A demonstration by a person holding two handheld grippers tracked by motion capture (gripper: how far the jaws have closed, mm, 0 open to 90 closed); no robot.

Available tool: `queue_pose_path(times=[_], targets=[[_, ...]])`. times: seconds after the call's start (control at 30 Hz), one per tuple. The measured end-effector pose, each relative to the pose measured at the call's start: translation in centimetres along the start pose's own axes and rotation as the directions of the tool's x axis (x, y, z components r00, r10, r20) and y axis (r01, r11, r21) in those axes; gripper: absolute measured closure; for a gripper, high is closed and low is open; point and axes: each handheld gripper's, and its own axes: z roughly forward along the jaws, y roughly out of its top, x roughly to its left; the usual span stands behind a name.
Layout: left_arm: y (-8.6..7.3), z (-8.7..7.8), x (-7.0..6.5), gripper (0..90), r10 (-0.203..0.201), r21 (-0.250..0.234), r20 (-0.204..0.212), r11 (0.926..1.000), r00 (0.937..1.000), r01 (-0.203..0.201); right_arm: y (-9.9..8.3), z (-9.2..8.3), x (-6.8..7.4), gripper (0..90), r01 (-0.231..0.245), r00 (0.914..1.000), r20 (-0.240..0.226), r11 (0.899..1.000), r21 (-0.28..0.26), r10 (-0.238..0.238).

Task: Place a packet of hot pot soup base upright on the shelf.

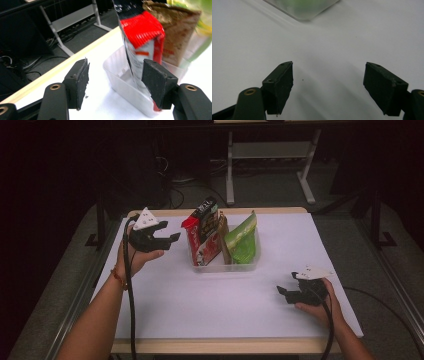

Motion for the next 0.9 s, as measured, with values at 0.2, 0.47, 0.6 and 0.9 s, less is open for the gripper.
queue_pose_path(times=[0.2,0.47,0.6,0.9], targets=[[-1.1,-0.5,-0.5,34.9,0.029,0.022,0.020,0.9993,0.9994,-0.030,0.1,-0.4,0.1,23.2,0.016,0.9999,0.007,1.000,-0.008,-0.016],[-2.2,-1.3,-0.6,32.1,0.040,0.039,0.025,0.9984,0.9989,-0.041,0.7,-1.3,0.3,23.2,0.041,0.9989,0.024,0.999,-0.035,-0.040],[-2.8,-1.7,-0.9,31.5,0.055,0.048,0.034,0.9973,0.9979,-0.057,0.8,-1.7,0.4,23.2,0.049,0.9984,0.029,0.998,-0.042,-0.048],[-4.3,-2.4,-1.3,30.3,0.080,0.079,0.050,0.9934,0.9956,-0.083,0.8,-2.2,0.5,23.2,0.064,0.9972,0.042,0.997,-0.051,-0.061]])
